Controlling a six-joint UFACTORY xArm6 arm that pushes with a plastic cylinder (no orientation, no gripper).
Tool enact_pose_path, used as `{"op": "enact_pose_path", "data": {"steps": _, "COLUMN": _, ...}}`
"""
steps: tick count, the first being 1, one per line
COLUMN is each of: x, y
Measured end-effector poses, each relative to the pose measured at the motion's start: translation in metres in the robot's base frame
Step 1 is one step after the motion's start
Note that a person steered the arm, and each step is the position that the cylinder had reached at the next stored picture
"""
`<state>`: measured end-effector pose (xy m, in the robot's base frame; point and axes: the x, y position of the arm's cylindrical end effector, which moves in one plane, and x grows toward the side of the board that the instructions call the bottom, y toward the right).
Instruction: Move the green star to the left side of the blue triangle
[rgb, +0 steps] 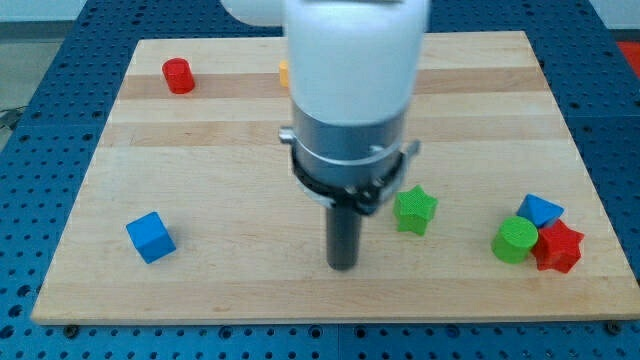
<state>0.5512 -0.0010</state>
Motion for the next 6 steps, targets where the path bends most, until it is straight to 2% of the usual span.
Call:
{"op": "enact_pose_path", "data": {"steps": 1, "x": -0.086, "y": 0.013}}
{"op": "enact_pose_path", "data": {"steps": 2, "x": -0.086, "y": 0.013}}
{"op": "enact_pose_path", "data": {"steps": 4, "x": -0.052, "y": 0.048}}
{"op": "enact_pose_path", "data": {"steps": 6, "x": -0.045, "y": 0.104}}
